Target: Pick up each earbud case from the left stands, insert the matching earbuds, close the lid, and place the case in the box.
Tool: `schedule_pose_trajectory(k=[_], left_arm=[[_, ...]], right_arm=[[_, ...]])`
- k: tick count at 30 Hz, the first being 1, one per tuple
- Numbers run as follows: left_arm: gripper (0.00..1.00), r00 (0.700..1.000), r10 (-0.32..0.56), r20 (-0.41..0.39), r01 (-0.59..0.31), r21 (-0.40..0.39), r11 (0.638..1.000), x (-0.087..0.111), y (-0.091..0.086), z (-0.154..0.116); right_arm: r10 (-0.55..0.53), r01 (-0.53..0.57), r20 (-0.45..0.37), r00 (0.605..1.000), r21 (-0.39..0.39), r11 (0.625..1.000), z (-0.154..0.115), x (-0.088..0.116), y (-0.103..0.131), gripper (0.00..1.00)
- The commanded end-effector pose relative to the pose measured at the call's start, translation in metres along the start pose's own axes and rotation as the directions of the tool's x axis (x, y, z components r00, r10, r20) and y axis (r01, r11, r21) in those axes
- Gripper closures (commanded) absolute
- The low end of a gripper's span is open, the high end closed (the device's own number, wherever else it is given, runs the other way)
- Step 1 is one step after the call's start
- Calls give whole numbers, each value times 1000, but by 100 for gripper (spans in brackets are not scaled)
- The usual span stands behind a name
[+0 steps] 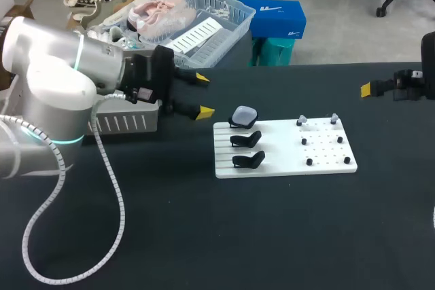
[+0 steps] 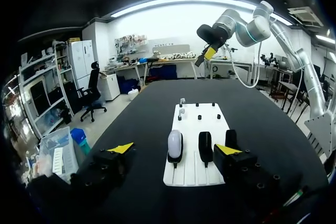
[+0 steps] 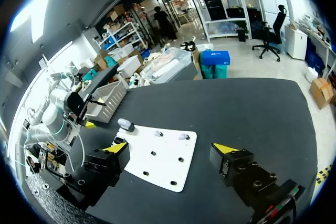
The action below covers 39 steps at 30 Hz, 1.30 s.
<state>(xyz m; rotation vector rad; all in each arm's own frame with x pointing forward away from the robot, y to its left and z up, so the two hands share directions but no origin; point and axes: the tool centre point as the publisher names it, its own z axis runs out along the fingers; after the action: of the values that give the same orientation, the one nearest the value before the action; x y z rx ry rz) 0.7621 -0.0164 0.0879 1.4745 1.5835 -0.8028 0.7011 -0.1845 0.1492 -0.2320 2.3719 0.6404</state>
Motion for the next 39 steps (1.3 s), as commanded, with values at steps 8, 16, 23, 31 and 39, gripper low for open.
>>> schedule_pose_trajectory(k=[8,16,23,31,39], left_arm=[[0,1000,19,-9,-18,32,999,8,-3,41],[0,999,-23,-29,25,50,998,14,-1,53],[0,996,-75,-43,78,56,995,20,3,62],[0,996,-63,-61,67,61,996,24,2,67],[0,995,-57,-86,64,74,995,26,-3,68]], right_arm=[[-1,1,0,1000,0,1000,0,0,0,0],[-1,1,0,1000,0,1000,0,0,0,0],[-1,1,0,1000,0,1000,0,0,0,0],[-1,1,0,1000,0,1000,0,0,0,0],[-1,1,0,1000,0,1000,0,0,0,0]])
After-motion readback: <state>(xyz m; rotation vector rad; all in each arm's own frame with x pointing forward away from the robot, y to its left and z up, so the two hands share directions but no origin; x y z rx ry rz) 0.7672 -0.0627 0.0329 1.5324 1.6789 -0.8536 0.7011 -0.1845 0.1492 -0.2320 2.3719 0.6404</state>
